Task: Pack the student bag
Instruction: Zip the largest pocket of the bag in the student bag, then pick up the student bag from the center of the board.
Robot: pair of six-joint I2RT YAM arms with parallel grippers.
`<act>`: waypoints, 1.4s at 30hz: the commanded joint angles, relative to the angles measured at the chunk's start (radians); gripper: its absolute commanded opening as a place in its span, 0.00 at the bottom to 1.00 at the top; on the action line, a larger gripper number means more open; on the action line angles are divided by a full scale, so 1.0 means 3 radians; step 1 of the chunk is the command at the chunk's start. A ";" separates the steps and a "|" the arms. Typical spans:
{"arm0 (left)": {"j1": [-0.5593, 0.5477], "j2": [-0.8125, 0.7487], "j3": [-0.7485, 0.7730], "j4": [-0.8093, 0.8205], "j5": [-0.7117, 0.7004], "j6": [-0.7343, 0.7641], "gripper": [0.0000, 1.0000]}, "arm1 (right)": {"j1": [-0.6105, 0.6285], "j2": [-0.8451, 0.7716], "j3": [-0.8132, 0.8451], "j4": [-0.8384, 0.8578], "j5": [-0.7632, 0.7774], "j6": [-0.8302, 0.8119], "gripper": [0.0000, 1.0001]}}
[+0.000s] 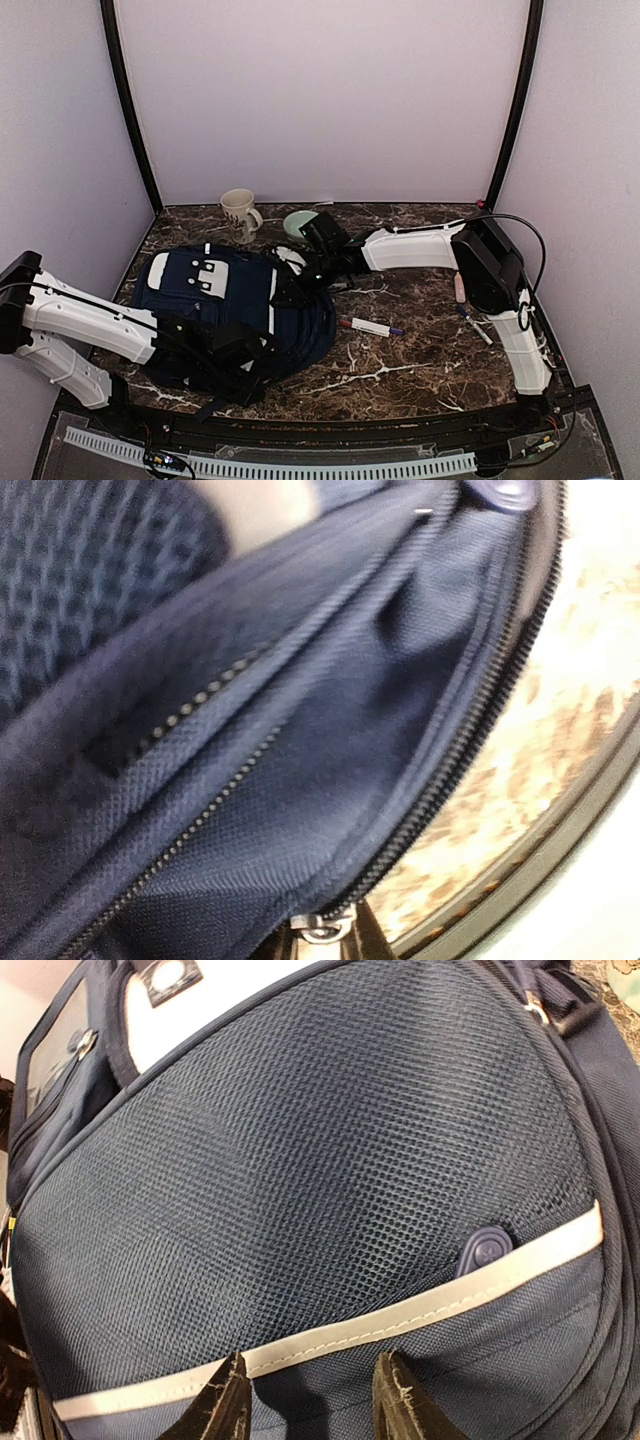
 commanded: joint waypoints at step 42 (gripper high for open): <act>-0.0123 0.0597 0.0771 -0.0832 -0.0861 0.1655 0.23 | 0.0024 -0.2351 -0.2485 -0.0110 -0.0284 -0.0262 0.41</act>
